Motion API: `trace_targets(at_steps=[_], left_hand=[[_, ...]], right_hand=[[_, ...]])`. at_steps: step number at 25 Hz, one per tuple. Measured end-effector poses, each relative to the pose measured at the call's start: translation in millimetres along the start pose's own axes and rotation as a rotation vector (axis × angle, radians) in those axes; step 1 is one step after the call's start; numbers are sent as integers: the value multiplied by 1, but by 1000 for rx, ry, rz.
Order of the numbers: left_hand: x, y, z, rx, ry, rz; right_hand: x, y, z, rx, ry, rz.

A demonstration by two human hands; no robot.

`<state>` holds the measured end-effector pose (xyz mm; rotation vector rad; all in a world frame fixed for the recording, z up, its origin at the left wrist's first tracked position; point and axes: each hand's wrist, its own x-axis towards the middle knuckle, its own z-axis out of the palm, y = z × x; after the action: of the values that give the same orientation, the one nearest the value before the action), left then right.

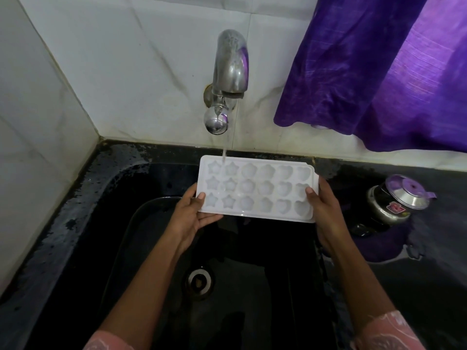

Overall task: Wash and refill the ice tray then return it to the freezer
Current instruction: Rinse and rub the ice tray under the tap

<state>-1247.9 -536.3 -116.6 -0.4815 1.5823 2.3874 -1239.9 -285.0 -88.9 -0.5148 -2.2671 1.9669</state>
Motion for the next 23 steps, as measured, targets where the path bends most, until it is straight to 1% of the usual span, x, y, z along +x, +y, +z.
trace_targets(at_steps=[7, 13, 17, 20, 23], left_hand=[[4, 11, -33, -7, 149, 80], [-9, 21, -83, 48, 348, 136], [-15, 27, -109, 77, 476, 144], [-21, 27, -125, 73, 529, 138], [-25, 23, -129, 78, 526, 129]], right_hand=[[11, 3, 48, 56, -69, -4], [2, 14, 105, 39, -234, 45], [-10, 9, 136, 19, -298, 92], [-21, 3, 149, 5, -341, 104], [-28, 1, 146, 23, -351, 117]])
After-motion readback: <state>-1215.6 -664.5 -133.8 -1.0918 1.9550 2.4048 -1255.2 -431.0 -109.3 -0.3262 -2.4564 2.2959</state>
